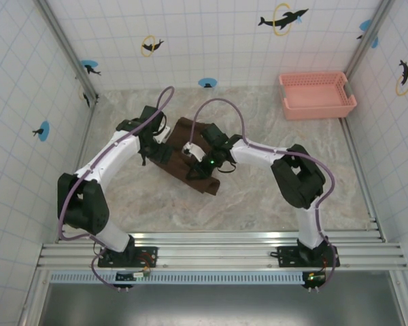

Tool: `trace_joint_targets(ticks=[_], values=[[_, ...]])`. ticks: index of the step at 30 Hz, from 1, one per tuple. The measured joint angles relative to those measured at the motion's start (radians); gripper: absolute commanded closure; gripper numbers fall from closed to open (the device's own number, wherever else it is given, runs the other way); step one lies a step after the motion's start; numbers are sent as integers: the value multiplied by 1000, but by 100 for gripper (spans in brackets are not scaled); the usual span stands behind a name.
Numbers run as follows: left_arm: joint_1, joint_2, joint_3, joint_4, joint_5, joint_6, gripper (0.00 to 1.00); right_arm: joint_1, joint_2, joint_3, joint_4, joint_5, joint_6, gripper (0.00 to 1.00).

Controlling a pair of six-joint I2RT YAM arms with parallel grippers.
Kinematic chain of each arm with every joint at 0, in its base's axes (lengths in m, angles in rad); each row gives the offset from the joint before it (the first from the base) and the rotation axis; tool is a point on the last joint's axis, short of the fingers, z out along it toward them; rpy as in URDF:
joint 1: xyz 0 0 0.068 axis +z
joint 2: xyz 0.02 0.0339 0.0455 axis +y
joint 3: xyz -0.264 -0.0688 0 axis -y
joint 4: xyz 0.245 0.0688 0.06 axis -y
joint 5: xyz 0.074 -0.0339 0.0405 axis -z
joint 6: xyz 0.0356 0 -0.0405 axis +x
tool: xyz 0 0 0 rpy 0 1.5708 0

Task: Roll up the long pants

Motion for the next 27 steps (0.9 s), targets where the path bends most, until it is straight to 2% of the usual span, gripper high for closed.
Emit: trace_joint_targets(ticks=[5, 10, 14, 20, 27], values=[[0, -3, -1, 0, 5, 0, 5, -5, 66, 42, 71, -127, 170, 75], [0, -6, -2, 0, 24, 0, 5, -15, 90, 55, 213, -164, 364, 74], [0, -6, -4, 1, 31, 0, 5, -51, 105, 34, 377, -153, 519, 74], [0, 8, -4, 14, 37, 0, 5, -108, 147, 12, 506, -108, 630, 74], [0, 160, 56, 29, 32, -17, 3, -111, 211, -32, 642, -79, 738, 74]])
